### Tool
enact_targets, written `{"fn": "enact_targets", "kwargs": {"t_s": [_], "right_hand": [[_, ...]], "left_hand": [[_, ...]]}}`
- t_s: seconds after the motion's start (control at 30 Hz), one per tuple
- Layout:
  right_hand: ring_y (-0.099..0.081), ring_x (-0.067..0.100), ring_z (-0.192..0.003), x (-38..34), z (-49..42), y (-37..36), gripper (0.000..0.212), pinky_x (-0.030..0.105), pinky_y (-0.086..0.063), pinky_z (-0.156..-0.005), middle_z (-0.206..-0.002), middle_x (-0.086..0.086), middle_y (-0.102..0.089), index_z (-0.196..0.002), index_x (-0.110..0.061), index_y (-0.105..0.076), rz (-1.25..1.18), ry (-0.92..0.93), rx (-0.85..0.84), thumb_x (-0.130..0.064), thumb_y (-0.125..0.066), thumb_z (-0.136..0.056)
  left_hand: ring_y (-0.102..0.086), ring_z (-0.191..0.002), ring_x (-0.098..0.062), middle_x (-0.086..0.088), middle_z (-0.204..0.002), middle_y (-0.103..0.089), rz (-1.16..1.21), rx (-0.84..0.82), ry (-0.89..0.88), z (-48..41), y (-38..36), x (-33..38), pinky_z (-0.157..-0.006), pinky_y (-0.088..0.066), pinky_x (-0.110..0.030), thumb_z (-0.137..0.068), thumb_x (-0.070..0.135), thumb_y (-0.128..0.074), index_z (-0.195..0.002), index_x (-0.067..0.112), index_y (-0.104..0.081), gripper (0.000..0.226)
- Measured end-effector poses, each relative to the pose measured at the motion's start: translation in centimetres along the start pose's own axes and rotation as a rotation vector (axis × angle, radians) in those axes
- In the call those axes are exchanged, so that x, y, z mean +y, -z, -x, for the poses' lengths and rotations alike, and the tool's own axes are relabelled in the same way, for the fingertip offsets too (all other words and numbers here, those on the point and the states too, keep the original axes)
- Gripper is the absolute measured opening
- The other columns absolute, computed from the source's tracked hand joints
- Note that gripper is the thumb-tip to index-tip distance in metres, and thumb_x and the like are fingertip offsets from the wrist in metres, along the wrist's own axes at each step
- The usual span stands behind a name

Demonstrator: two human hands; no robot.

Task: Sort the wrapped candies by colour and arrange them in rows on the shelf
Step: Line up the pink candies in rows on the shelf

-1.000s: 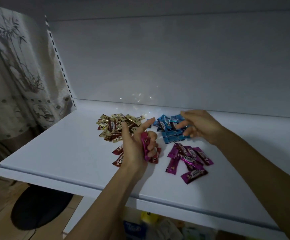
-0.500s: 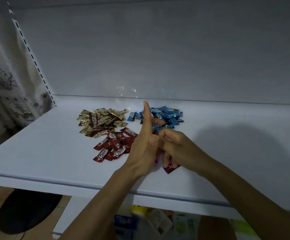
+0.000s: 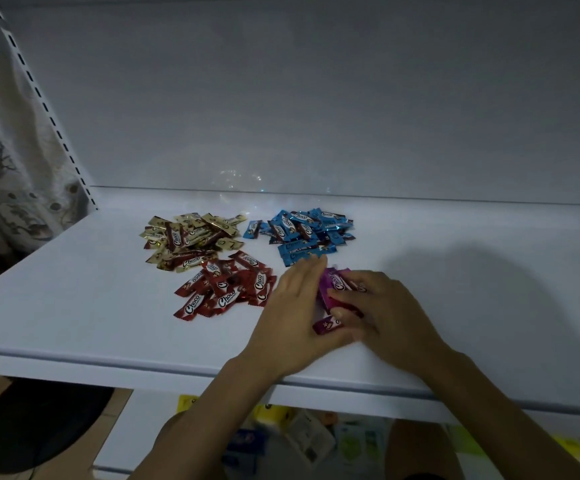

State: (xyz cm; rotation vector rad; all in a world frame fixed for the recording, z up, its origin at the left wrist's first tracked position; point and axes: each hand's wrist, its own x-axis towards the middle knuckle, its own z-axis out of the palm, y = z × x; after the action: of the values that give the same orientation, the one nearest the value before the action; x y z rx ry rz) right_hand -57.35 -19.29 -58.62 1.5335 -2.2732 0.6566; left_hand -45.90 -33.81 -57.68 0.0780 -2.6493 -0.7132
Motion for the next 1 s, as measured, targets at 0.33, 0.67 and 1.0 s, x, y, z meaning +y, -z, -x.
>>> {"fn": "enact_targets", "kwargs": {"t_s": [0.33, 0.67, 1.0], "right_hand": [[-0.060, 0.019, -0.100, -0.6, -0.9, 0.5, 0.048, 0.034, -0.046, -0.088, -0.113, 0.002, -0.066, -0.123, -0.018, -0.059, -0.217, -0.430, -0.102, -0.041, -0.029, -0.094], [-0.058, 0.013, -0.105, -0.7, -0.4, 1.8, 0.028, 0.026, -0.043, -0.090, -0.112, 0.001, -0.067, -0.112, -0.015, -0.068, -0.499, -0.534, -0.137, -0.007, -0.047, -0.094], [-0.061, 0.017, -0.091, 0.8, -0.2, 0.5, 0.020, 0.038, -0.051, -0.083, -0.097, 0.000, -0.066, -0.098, -0.016, -0.064, -0.626, -0.620, 0.044, -0.011, -0.045, -0.095]], "left_hand": [[-0.012, -0.146, -0.033, -0.008, -0.159, -0.020, -0.236, -0.144, 0.035, -3.1, -2.5, -1.0, -0.118, -0.015, -0.047, -0.057, 0.090, -0.025, -0.150, 0.025, -0.025, 0.114], [-0.032, -0.139, -0.026, 0.000, -0.144, -0.048, -0.205, -0.117, 0.012, -4.3, -3.2, -2.5, -0.113, -0.022, -0.046, -0.058, 0.093, -0.036, -0.124, 0.038, -0.057, 0.088], [-0.060, -0.097, -0.016, 0.006, -0.107, -0.068, -0.009, -0.026, -0.028, -3.9, -3.5, 0.4, -0.088, -0.045, -0.033, -0.075, 0.060, -0.054, -0.116, 0.023, -0.063, 0.056]]}}
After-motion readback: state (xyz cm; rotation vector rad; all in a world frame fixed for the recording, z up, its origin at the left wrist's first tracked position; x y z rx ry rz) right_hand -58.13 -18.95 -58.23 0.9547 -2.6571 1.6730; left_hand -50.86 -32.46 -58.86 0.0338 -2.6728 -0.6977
